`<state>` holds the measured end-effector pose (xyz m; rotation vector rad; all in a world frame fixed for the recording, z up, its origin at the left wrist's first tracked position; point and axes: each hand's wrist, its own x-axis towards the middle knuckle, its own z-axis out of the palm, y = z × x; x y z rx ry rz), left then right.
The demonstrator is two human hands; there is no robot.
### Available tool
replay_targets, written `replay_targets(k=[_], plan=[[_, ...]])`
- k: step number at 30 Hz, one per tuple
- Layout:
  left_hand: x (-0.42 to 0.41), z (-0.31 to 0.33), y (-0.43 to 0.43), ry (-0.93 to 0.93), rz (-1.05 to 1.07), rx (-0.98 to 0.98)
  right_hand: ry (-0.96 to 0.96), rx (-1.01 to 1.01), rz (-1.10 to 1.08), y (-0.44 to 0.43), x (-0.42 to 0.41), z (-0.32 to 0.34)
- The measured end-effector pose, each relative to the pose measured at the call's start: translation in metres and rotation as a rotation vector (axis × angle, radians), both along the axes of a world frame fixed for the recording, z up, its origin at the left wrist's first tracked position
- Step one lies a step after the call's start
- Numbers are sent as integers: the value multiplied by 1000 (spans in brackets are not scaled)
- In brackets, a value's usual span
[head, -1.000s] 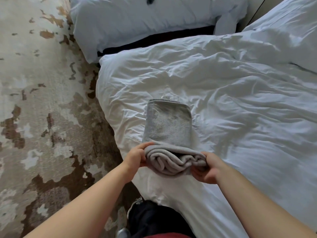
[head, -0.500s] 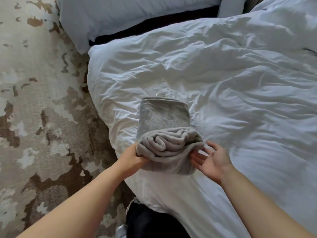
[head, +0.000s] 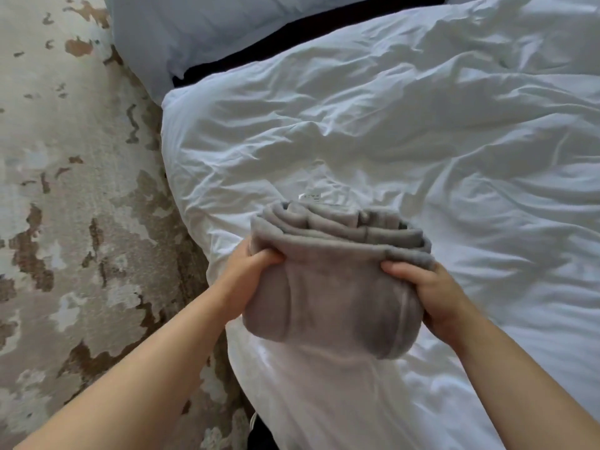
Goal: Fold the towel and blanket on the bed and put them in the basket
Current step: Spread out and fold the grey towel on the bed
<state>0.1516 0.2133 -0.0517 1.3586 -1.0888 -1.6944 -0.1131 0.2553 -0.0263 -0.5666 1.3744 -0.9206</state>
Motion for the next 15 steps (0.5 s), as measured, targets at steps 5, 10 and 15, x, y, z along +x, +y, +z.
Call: replay_targets(k=[5, 10, 15], plan=[[-17, -30, -66, -638, 147, 366, 338, 161, -189, -75, 13, -58], [-52, -11, -60, -1034, -148, -297, 399, 349, -1, -94, 7, -74], [-69, -32, -59, -1263, -556, -344, 1143, 114, -2, -105, 22, -40]])
